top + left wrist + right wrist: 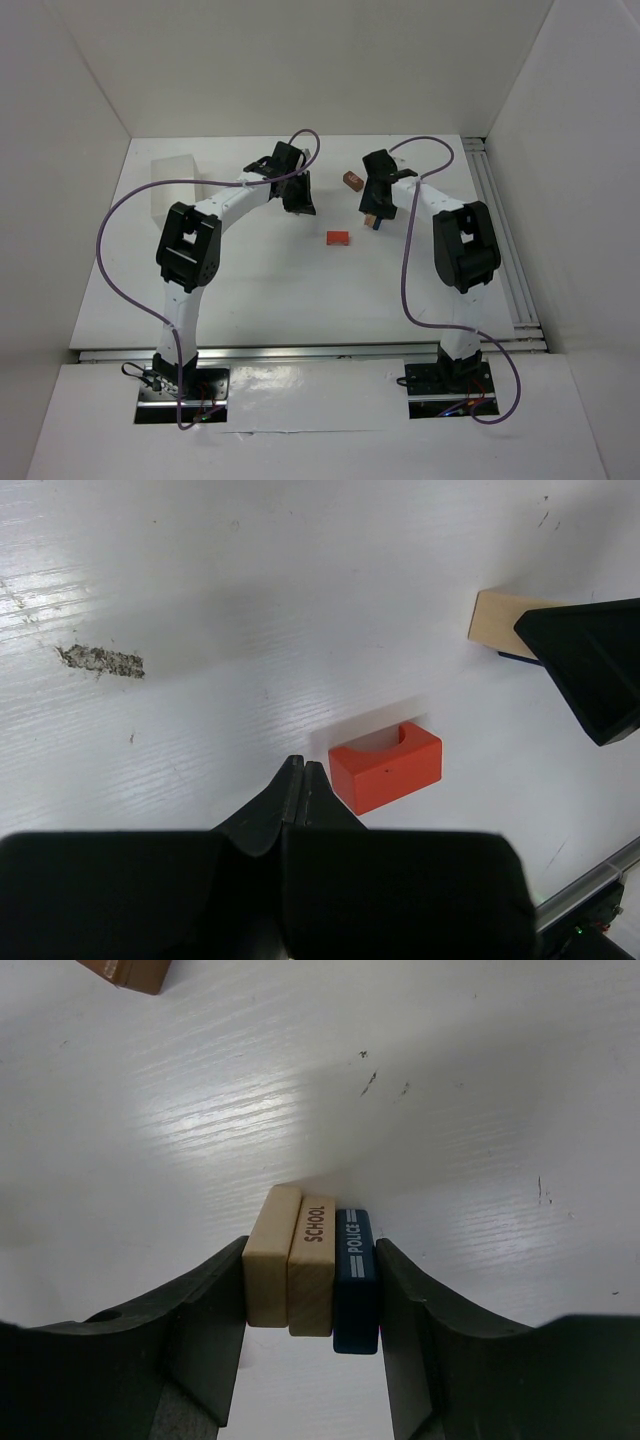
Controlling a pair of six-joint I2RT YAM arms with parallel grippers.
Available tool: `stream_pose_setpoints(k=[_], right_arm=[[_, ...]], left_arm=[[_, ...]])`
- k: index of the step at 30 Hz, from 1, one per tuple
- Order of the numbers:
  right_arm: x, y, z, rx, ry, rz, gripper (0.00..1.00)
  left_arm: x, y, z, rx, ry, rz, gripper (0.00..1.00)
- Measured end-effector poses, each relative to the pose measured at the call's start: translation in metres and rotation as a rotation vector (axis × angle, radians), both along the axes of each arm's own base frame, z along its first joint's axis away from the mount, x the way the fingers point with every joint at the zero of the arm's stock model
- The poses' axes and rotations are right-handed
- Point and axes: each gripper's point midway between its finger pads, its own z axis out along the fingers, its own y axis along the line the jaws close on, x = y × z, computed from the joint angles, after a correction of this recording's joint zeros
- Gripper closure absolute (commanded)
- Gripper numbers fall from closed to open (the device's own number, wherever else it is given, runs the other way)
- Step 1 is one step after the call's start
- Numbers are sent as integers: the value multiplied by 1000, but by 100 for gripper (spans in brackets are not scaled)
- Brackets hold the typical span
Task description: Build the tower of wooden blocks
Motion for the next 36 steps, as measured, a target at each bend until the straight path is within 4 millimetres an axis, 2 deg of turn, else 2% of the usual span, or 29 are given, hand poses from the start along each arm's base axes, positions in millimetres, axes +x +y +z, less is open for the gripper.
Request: stream_pose_setpoints(k=[5, 11, 21, 26, 32, 36], right_arm=[[0, 0, 0, -2, 0, 0, 57], [-1, 1, 0, -12, -1, 12, 62], [-6, 2, 1, -64, 12, 70, 62], [-23, 4, 1, -95, 40, 127, 62], [-64, -1, 1, -121, 79, 197, 62], [-70, -2, 3, -121, 74, 217, 62]], left_arm=[[1, 0, 0, -2, -3, 0, 100], [1, 0, 0, -2, -5, 0, 100], [-2, 1, -5, 5, 7, -1, 100], [-2, 1, -4, 5, 4, -2, 100], [-2, 1, -1, 3, -1, -2, 100], [-3, 1, -1, 3, 0, -3, 100]])
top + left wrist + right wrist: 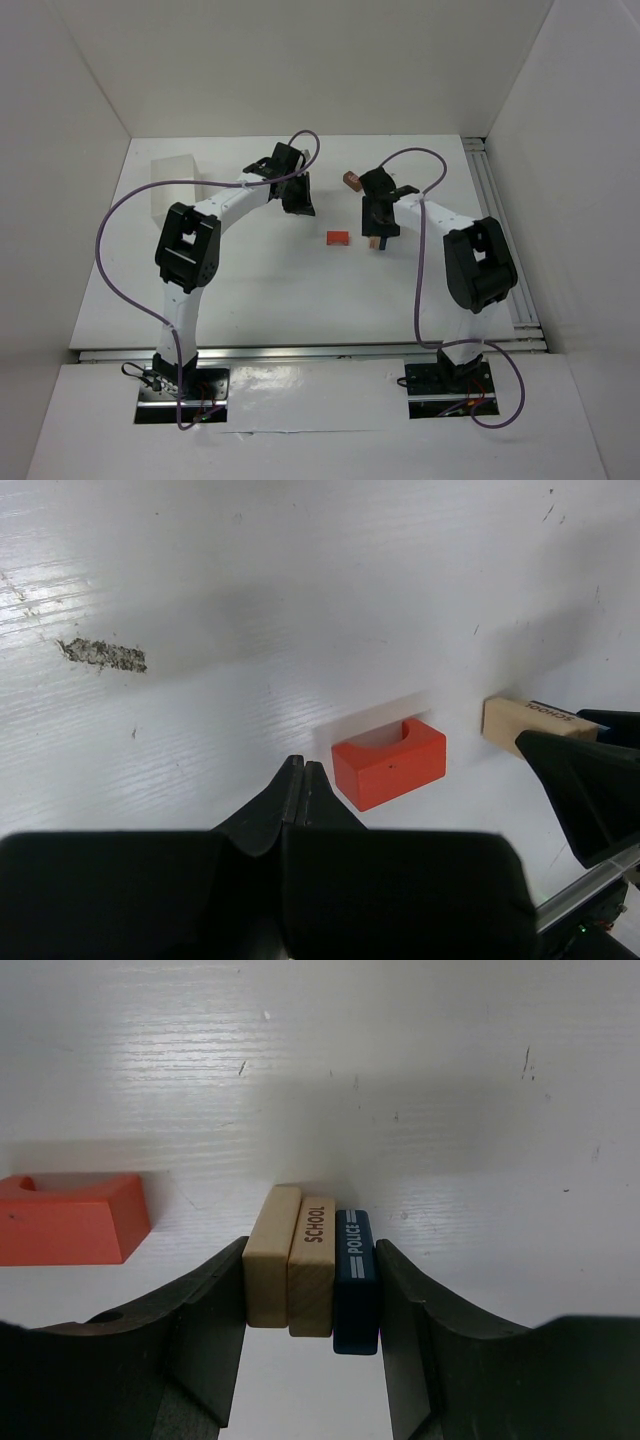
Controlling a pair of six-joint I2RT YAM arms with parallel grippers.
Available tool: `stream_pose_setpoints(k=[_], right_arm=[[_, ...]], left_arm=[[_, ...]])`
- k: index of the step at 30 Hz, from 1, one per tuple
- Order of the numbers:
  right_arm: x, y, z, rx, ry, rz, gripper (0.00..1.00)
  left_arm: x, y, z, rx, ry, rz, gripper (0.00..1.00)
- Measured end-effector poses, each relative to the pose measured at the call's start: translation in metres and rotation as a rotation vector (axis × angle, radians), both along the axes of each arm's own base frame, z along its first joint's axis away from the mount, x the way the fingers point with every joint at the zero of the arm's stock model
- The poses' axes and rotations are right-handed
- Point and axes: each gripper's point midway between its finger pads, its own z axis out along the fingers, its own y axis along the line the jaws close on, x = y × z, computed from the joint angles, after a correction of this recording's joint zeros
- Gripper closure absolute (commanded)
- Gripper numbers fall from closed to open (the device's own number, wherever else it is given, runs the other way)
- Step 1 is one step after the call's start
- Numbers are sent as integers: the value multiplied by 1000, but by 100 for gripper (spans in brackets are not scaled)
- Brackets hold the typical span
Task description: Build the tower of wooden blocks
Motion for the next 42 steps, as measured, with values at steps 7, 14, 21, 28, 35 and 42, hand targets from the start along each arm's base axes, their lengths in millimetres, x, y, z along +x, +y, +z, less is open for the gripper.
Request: stream_pose_setpoints(k=[7, 14, 21, 28, 35, 42], right_arm=[[1, 0, -6, 7, -29, 3, 62], [6, 0, -6, 19, -77, -2, 57], [9, 1, -6, 21, -89, -3, 44], [0, -3, -16, 5, -57, -4, 26], [-1, -4, -19, 1, -51, -9, 24], [-1, -5, -19, 5, -53, -22, 33]], left_arm=[[0, 0, 1, -1, -1, 0, 100], [0, 0, 4, -3, -7, 0, 100], [0, 0, 4, -3, -6, 0, 100], [0, 0, 3, -2, -4, 0, 100], [-1, 0, 3, -1, -3, 0, 100], [-1, 0, 3, -2, -2, 0, 100]])
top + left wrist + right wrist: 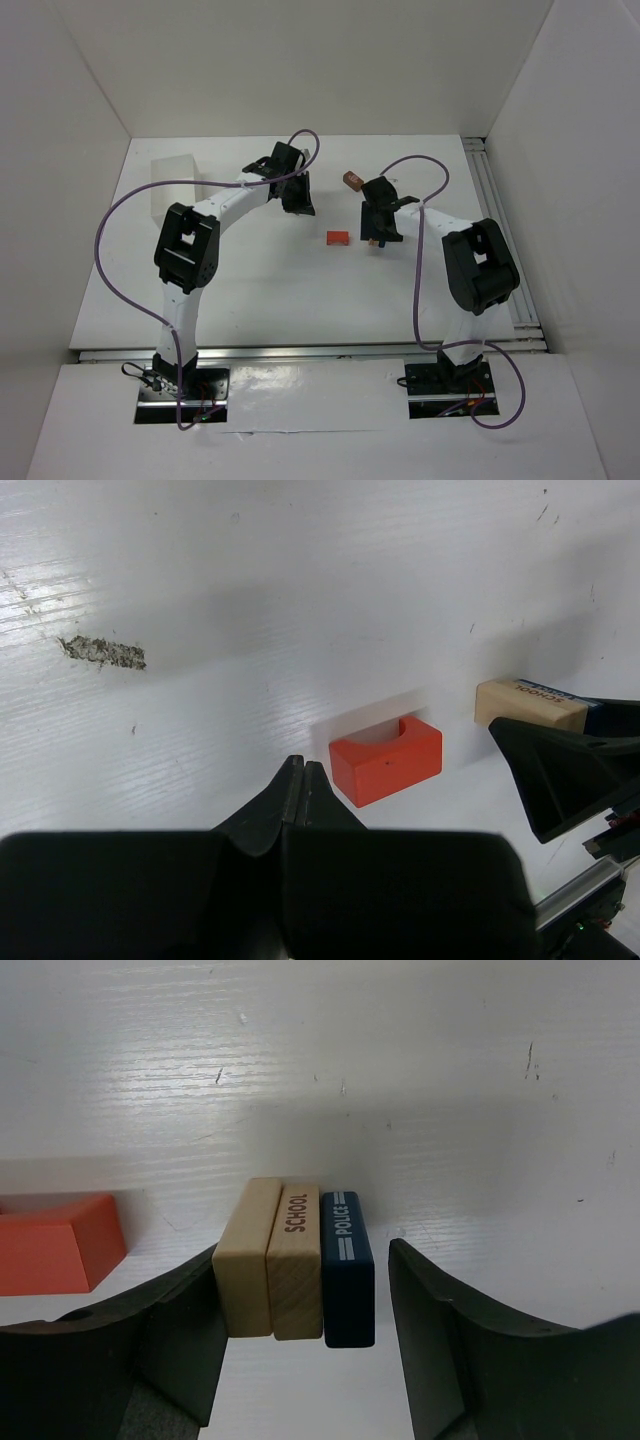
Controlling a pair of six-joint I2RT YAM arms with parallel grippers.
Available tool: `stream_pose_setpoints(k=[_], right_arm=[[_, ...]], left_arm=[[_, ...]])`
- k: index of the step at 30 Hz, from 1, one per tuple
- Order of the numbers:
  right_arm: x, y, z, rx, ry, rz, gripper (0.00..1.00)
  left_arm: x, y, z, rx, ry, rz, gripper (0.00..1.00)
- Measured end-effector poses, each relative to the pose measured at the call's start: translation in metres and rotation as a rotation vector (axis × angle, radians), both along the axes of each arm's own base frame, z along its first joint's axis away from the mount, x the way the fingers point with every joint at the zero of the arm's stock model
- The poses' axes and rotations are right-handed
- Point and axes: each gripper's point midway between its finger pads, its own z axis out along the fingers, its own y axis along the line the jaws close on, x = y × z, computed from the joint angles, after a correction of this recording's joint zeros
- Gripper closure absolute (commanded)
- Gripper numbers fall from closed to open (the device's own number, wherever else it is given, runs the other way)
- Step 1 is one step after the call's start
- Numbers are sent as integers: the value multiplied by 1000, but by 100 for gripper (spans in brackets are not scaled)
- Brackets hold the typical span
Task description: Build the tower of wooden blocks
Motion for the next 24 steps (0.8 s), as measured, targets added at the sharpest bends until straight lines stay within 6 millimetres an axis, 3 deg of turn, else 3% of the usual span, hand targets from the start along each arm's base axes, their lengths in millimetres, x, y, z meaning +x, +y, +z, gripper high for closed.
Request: stream_pose_setpoints(k=[10, 24], right_arm=[[0, -1, 0, -1, -2, -15, 38], [0, 0, 1, -10, -8, -18, 54]], left_arm=[[0, 0, -1, 1, 2, 0, 100], [-1, 0, 0, -2, 4, -2, 100]])
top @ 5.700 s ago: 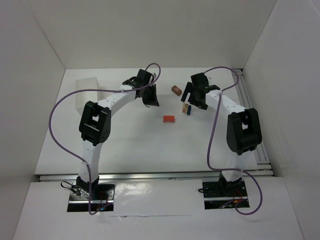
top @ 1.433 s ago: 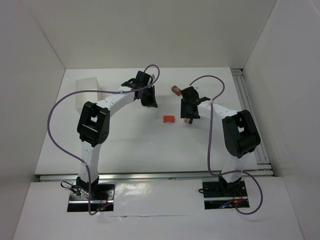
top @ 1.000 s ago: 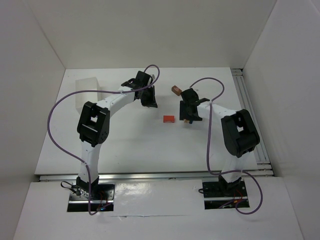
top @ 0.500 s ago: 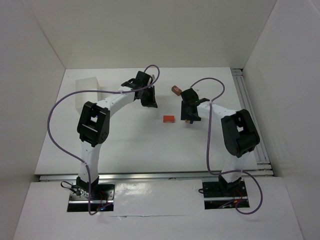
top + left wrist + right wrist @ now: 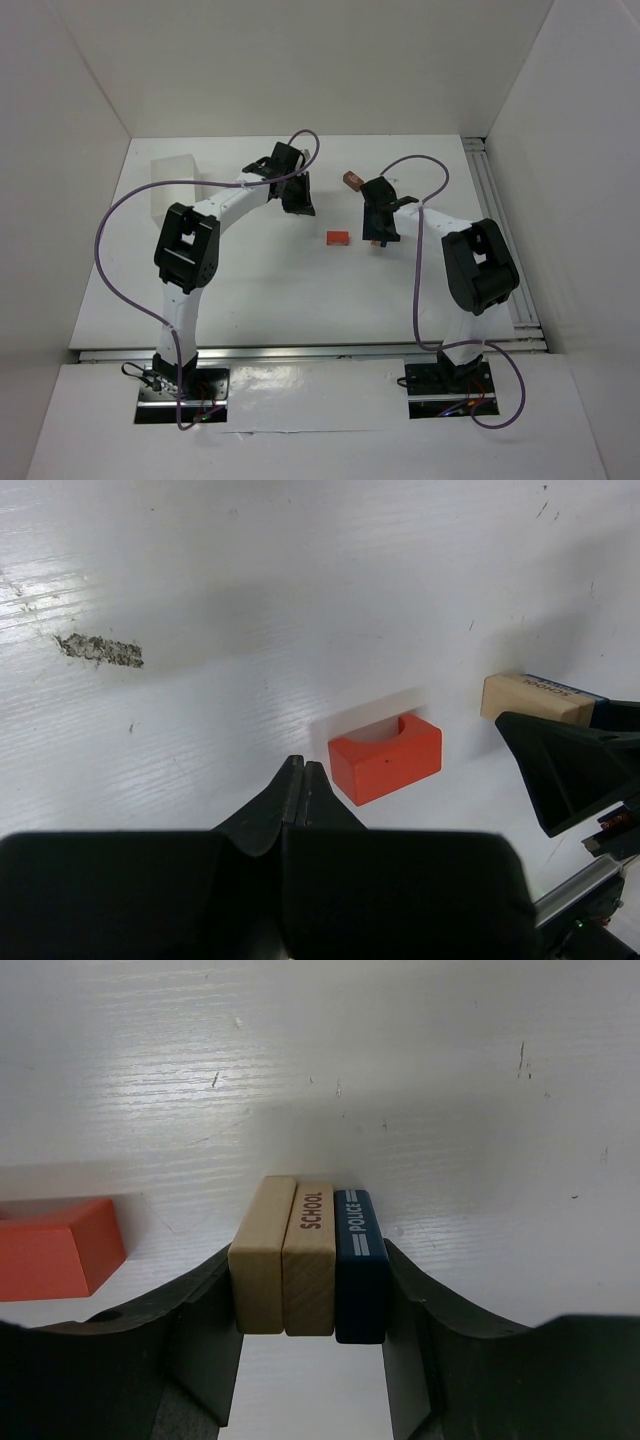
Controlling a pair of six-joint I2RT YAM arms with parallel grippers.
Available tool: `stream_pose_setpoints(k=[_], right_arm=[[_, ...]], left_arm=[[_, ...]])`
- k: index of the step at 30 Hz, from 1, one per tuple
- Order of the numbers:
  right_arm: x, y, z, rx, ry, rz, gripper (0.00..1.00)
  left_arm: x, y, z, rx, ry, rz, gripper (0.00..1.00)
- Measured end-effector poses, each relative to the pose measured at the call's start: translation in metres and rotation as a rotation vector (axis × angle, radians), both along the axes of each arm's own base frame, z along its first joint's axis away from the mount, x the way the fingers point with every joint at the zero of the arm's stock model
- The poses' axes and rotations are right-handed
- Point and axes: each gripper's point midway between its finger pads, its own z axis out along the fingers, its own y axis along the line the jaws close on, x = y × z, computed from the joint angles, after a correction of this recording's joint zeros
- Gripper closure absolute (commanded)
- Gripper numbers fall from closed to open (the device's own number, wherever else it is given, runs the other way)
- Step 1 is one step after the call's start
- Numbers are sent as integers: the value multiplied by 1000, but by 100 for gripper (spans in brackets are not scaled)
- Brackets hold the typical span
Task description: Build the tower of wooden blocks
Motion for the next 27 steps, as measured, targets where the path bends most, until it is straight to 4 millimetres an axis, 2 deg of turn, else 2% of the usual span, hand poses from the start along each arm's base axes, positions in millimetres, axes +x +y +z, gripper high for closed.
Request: stream_pose_setpoints(k=[8, 15, 18, 20, 25, 27], right_arm=[[-2, -1, 3, -8, 14, -1, 56], [4, 11, 26, -2, 5, 22, 56], [9, 29, 45, 18, -30, 51, 56], [12, 46, 57, 40, -60, 73, 56], [15, 81, 79, 95, -105, 117, 56], [18, 96, 85, 112, -119, 132, 56]], left_arm=[[-1, 0, -1, 1, 0, -7, 100], [-1, 10, -6, 30, 1, 5, 100], [1, 26, -7, 46, 3, 42, 100], [4, 45, -6, 56, 5, 81, 100], [9, 88, 2, 73, -3, 178, 100], [10, 99, 6, 78, -9, 211, 100]])
